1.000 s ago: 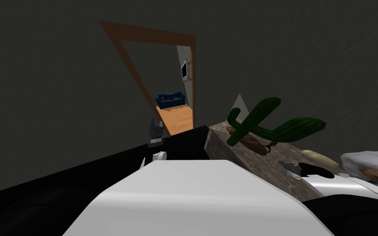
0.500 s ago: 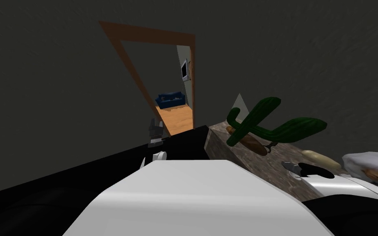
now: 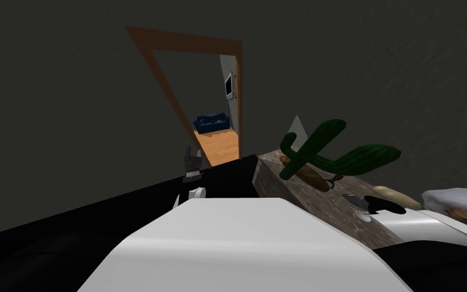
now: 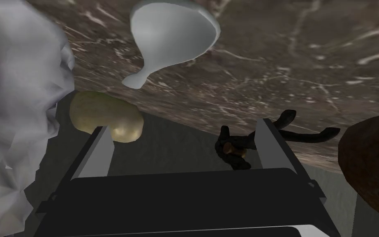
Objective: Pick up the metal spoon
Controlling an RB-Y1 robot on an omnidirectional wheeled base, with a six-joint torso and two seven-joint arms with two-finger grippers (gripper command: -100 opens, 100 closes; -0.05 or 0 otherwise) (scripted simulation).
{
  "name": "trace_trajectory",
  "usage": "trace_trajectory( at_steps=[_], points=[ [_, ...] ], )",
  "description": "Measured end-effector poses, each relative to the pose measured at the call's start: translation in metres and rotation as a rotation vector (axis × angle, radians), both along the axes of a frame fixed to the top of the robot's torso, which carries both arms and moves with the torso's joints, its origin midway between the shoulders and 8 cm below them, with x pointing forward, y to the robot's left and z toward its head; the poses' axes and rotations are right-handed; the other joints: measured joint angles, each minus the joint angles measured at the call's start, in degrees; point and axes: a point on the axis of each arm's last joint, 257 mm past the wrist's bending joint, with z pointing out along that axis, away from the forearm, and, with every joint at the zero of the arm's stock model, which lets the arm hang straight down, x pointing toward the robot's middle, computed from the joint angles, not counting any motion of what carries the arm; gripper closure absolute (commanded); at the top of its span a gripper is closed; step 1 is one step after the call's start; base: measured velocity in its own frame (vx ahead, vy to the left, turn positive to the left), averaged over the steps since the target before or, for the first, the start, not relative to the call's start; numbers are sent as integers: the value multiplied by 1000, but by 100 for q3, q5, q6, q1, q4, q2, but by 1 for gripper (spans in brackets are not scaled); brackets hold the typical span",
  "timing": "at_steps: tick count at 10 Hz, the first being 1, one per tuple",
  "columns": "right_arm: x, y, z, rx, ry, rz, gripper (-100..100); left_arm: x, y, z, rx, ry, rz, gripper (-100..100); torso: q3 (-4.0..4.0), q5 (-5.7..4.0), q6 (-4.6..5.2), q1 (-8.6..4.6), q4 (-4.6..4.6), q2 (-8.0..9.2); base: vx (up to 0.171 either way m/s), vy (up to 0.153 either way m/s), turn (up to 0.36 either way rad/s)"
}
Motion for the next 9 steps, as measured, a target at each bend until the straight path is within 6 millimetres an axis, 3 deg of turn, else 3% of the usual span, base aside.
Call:
trace_trajectory(
  at_steps=[4, 7, 9],
  points=[
    [36, -1, 20, -104, 68, 182, -100, 0, 0, 0, 0, 0, 0, 0, 11, -1, 0, -2, 4, 19, -115, -32, 87],
    [71, 13, 30, -187, 133, 362, -100, 0, 0, 0, 0, 0, 0, 0, 17, -2, 2, -7, 7, 29, -128, -32, 73],
    [82, 18, 36, -228, 171, 449, -100, 0, 0, 0, 0, 0, 0, 0, 4, -1, 2, 0, 2, 5, -87, -14, 94]
  ],
)
